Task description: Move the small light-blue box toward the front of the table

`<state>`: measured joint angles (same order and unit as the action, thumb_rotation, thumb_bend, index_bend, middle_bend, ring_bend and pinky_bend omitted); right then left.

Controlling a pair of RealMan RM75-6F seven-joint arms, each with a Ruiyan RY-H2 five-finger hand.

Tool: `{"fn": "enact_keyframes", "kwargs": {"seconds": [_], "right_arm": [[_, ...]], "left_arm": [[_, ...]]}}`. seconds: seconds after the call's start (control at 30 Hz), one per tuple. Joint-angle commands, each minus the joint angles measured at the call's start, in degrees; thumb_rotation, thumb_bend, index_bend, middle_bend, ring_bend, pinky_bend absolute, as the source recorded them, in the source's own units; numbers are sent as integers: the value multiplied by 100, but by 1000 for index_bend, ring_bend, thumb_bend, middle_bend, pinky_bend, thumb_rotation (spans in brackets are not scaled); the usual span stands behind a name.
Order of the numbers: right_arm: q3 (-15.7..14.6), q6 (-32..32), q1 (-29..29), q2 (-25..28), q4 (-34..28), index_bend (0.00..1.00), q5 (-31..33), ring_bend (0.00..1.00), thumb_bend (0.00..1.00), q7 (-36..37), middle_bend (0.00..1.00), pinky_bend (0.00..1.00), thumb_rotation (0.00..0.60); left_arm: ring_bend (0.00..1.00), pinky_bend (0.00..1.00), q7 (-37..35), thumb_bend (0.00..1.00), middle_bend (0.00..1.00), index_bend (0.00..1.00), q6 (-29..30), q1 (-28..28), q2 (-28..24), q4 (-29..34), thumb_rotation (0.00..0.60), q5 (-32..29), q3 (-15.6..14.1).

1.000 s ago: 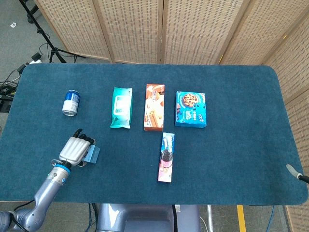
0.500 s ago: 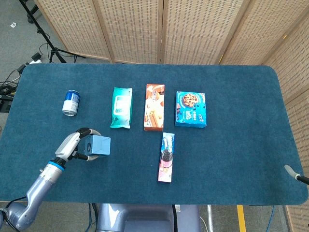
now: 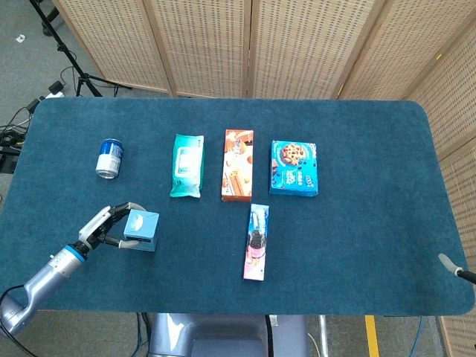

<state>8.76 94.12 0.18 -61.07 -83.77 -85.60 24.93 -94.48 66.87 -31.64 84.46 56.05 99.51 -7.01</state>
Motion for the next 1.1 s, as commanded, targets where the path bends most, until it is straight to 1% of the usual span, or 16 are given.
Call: {"fn": "enact_keyframes", "kwargs": {"seconds": [0.03,0.17,0.2,0.23,0.3,0.33,0.37,0.43,0.47,0.57,0.67,0.77,0.87,0.93,1.03,1.1], "right_arm": [[4,11,-7,5,-5,0,4,0,0,14,0,0,600],[9,7,-12,9,-1,0,22,0,0,32,0,0,600],[9,3,-10,8,2,0,21,0,0,31,0,0,600],[9,5,-9,8,2,0,16,0,0,29,0,0,600],[7,10,-9,7,-1,0,7,0,0,26,0,0,600],[6,12,-10,9,-4,0,5,0,0,25,0,0,600],[5,11,-12,10,-5,0,7,0,0,28,0,0,600],[4,12,-16,14,-7,0,9,0,0,40,0,0,600],[3,20,-21,19,-9,0,6,0,0,60,0,0,600],[2,24,-24,26,-8,0,0,0,0,79,0,0,600],[-1,31,-29,28,-7,0,-5,0,0,84,0,0,600],[-1,44,-35,27,-10,0,-9,0,0,84,0,0,600],[6,59,-41,32,-18,0,-5,0,0,86,0,0,600],[4,64,-47,37,-19,0,-6,0,0,96,0,0,600],[0,74,-50,39,-24,0,-23,0,0,93,0,0,600],[-4,80,-52,40,-29,0,-32,0,0,89,0,0,600]], "left_arm": [[282,145,-279,245,534,539,111,-14,304,-412,600,145,-172],[282,145,-95,234,534,539,91,-7,434,-618,600,110,-203],[282,145,-12,230,527,538,71,-1,465,-647,600,80,-202],[259,144,54,224,491,537,46,-2,481,-660,600,63,-213],[140,96,172,220,334,492,-40,-28,484,-667,600,57,-262],[59,53,294,219,196,427,-100,-46,484,-678,600,65,-295],[9,14,445,218,83,342,-151,-54,486,-677,600,57,-312],[0,0,857,218,1,215,-256,-64,490,-656,600,39,-341],[0,0,1031,217,0,161,-300,-69,479,-607,600,22,-347],[0,0,1310,216,0,64,-368,-63,437,-474,600,-65,-327],[0,0,1466,214,0,6,-364,-56,355,-312,600,-110,-330],[0,0,1528,213,0,0,-174,-1,244,-154,600,-118,-324],[0,0,1519,211,0,0,173,111,96,-4,600,-91,-325],[0,0,1637,207,0,0,667,274,-118,155,600,-8,-335],[0,0,1956,203,0,0,1157,414,-471,464,600,98,-345],[0,0,2234,190,0,0,1305,464,-708,750,600,96,-327]]}}
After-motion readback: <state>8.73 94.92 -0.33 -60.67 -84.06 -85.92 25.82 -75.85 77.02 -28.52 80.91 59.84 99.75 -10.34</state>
